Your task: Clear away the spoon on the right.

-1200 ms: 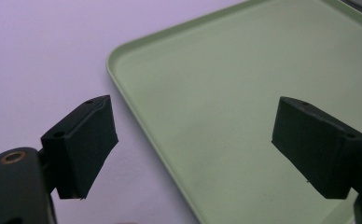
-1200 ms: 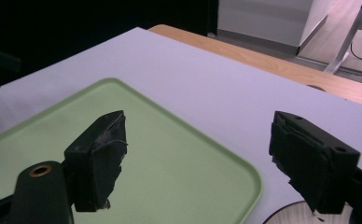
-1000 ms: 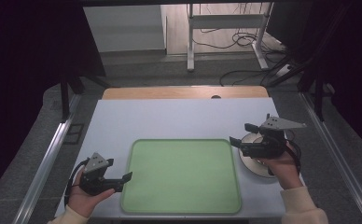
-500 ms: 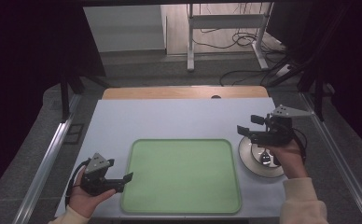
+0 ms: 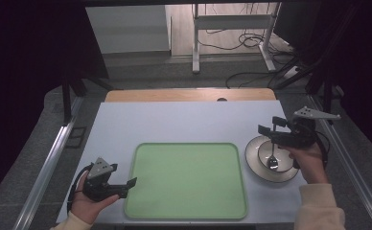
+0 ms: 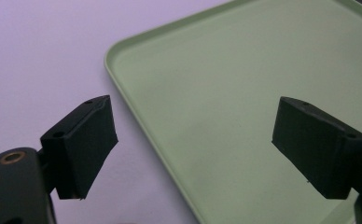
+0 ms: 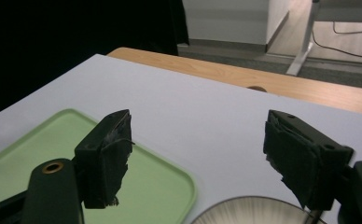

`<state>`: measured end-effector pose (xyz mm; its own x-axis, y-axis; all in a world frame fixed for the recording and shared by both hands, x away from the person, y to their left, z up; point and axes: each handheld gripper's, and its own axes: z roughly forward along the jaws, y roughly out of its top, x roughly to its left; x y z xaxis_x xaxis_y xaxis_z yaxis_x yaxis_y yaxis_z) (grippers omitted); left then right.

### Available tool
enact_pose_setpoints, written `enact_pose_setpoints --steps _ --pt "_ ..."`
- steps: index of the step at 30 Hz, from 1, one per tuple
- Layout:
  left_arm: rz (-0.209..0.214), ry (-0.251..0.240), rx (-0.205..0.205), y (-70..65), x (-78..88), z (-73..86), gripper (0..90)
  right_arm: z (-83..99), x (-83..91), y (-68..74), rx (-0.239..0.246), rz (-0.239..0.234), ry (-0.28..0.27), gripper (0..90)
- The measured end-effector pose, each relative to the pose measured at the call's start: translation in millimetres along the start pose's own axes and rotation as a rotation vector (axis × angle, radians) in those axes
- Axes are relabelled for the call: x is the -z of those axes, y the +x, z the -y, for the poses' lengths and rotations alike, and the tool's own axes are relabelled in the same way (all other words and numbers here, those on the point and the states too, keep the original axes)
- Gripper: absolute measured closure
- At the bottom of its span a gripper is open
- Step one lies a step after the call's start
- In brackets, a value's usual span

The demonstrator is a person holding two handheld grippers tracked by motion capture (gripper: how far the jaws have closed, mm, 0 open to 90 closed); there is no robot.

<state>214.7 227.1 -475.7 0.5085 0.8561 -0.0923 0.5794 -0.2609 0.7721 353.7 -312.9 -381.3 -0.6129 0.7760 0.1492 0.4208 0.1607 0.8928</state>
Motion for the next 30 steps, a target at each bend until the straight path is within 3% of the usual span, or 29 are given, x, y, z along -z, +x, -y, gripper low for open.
enact_pose_setpoints --steps 11,21,23,30 --pt "0.005 -0.001 -0.001 1.2 -0.6 0.1 13.3 10.6 2.4 -21.2 -0.036 0.066 0.022 26.5" --pt "0.008 -0.005 -0.006 0.2 0.0 -0.6 13.3 13.7 1.6 -41.8 -0.065 0.084 0.061 28.1" --pt "0.007 -0.001 -0.004 0.7 -0.7 -0.5 13.3 16.1 -1.7 -50.1 -0.094 0.093 0.073 28.1" --pt "0.000 -0.004 -0.003 0.4 0.2 -0.9 13.3 20.6 -8.8 -63.2 -0.128 0.102 0.094 31.5"
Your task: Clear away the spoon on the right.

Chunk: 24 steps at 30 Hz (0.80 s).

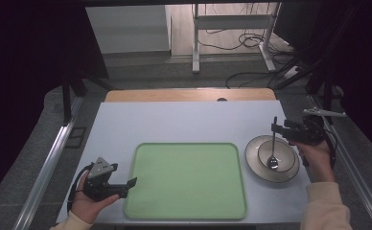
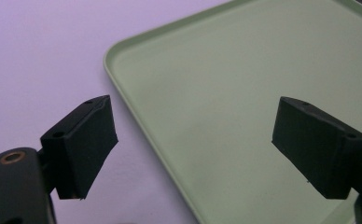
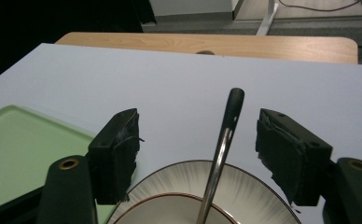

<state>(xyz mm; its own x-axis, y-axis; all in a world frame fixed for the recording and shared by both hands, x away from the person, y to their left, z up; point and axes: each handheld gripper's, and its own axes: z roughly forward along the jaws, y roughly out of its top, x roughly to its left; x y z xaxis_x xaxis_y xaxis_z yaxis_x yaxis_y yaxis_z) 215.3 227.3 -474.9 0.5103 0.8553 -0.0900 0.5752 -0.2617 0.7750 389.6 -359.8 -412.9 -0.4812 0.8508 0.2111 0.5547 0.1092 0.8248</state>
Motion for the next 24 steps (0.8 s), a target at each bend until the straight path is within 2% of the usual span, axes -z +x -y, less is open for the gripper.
enact_pose_setpoints --steps 7,13,16,18,21,22,24 --pt "-0.003 0.001 0.000 -0.1 -0.2 0.1 13.3 1.8 -16.3 -14.9 -0.026 -0.016 0.038 37.8" --pt "-0.006 0.001 0.002 0.6 -0.4 0.1 13.3 4.0 -27.4 -20.8 -0.039 -0.029 0.077 40.5" --pt "-0.008 0.002 0.002 0.5 -0.2 0.2 13.3 4.8 -29.4 -20.8 -0.044 -0.020 0.086 43.1" --pt "-0.011 0.001 0.002 0.3 0.3 0.0 13.2 5.4 -31.2 -21.1 -0.050 -0.013 0.092 48.5" --pt "-0.012 -0.004 0.004 0.5 0.9 0.1 13.2 5.6 -32.0 -21.8 -0.068 -0.027 0.095 52.9" --pt "-0.011 -0.004 0.006 0.9 1.1 0.2 13.3 6.5 -33.5 -22.7 -0.077 -0.037 0.110 56.9" --pt "-0.011 -0.004 0.006 1.1 1.2 0.3 13.2 7.8 -35.6 -23.9 -0.098 -0.028 0.128 60.8"
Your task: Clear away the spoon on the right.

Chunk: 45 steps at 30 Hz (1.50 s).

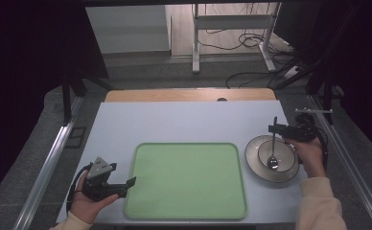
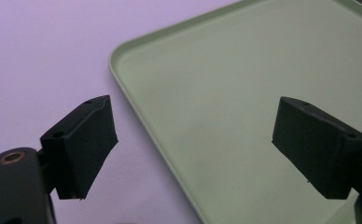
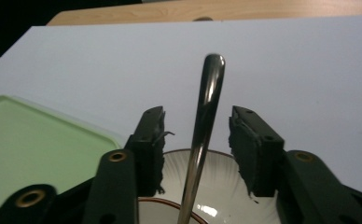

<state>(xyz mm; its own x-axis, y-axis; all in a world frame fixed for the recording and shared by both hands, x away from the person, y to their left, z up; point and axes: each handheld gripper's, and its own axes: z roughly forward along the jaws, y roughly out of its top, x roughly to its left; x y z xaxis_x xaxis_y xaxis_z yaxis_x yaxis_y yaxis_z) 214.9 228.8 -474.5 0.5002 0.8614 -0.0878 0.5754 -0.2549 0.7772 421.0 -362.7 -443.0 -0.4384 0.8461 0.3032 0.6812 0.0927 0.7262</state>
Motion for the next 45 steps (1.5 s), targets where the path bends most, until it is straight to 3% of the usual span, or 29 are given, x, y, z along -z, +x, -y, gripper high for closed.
enact_pose_setpoints --steps 3,5,10,26,33,37,45 --pt "0.002 -0.001 -0.001 0.3 0.3 -0.2 13.3 1.2 -2.2 -1.9 -0.013 -0.024 0.008 66.0" --pt "0.005 -0.002 -0.005 -0.4 0.5 -0.5 13.3 2.1 -4.8 -1.8 -0.012 -0.032 0.033 77.3" --pt "0.008 -0.002 -0.006 -0.1 0.8 -0.4 13.3 1.7 -2.4 -1.3 -0.024 -0.047 0.031 87.0" --pt "0.012 -0.003 -0.011 0.4 1.4 -0.8 13.3 -1.8 19.8 0.1 -0.019 -0.097 -0.017 88.5" --pt "0.014 -0.011 -0.013 -0.6 3.1 -1.3 13.3 -7.4 29.3 8.4 0.008 -0.103 -0.034 88.6" --pt "0.014 -0.010 -0.013 0.0 3.5 -1.3 13.3 -10.6 33.9 12.7 0.004 -0.132 -0.062 88.6" --pt "0.012 -0.009 -0.012 0.2 3.0 -1.1 13.3 -14.5 46.3 17.9 0.013 -0.124 -0.096 88.6"
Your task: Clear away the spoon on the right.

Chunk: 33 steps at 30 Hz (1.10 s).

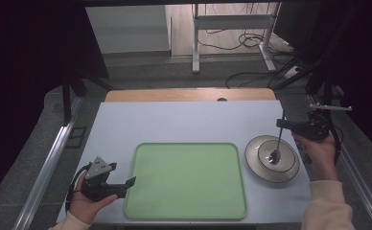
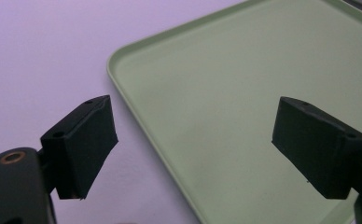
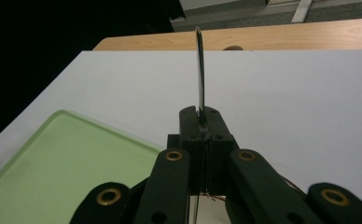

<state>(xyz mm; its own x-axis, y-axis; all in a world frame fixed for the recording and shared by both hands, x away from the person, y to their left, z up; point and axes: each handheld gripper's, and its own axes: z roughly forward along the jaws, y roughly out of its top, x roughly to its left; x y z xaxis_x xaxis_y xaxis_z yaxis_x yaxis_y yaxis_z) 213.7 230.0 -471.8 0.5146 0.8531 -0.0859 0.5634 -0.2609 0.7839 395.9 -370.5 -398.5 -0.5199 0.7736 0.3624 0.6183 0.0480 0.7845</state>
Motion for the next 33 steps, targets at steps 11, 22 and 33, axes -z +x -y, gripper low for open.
enact_pose_setpoints --steps 11,22,33 --pt "-0.002 -0.004 0.003 1.4 1.0 0.3 13.3 -5.6 24.0 15.9 0.032 0.004 -0.049 88.6" --pt "-0.006 -0.004 0.003 1.9 1.7 0.0 13.3 -8.9 36.9 43.3 0.077 -0.025 -0.057 88.6" --pt "-0.008 -0.005 0.004 2.8 2.2 0.2 13.3 -3.1 39.7 58.6 0.094 -0.056 -0.028 88.6"
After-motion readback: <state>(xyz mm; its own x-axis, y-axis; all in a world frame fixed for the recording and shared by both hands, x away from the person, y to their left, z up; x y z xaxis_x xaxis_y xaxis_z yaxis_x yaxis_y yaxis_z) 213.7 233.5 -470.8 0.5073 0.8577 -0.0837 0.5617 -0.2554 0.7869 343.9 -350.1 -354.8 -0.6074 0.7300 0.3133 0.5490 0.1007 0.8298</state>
